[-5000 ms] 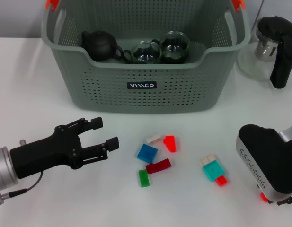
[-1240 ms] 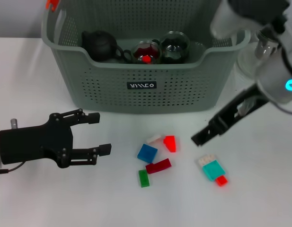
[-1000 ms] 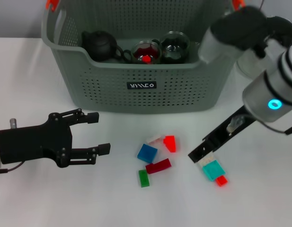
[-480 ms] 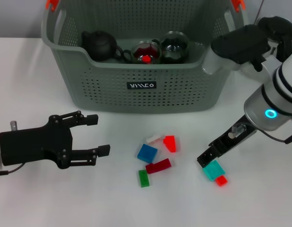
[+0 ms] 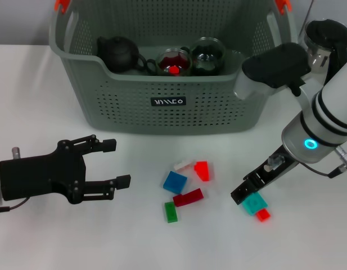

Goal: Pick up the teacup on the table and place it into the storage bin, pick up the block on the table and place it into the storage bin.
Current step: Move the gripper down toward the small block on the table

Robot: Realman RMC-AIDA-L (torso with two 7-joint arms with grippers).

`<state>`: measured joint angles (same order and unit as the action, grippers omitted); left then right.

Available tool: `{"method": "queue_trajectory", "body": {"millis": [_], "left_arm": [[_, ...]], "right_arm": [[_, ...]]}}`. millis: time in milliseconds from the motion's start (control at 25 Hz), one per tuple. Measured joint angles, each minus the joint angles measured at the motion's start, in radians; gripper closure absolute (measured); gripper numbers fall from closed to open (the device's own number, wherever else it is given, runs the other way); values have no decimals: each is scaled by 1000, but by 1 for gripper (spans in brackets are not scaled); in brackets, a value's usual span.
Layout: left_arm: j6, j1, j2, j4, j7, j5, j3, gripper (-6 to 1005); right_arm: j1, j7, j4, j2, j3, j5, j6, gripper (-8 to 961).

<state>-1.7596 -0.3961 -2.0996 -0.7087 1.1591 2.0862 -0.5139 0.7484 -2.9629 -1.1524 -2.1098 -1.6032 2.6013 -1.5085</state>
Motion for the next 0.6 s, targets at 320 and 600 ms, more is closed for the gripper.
{"method": "queue_trajectory", "body": {"millis": [320, 600], "left_arm": [[1, 0, 1, 0, -1, 0, 0, 156], [7, -2, 1, 0, -1, 0, 0, 156]], "right_arm": [[5, -10, 37, 1, -36, 0, 58, 33], [28, -10, 80, 0, -46, 0, 101, 35]]}}
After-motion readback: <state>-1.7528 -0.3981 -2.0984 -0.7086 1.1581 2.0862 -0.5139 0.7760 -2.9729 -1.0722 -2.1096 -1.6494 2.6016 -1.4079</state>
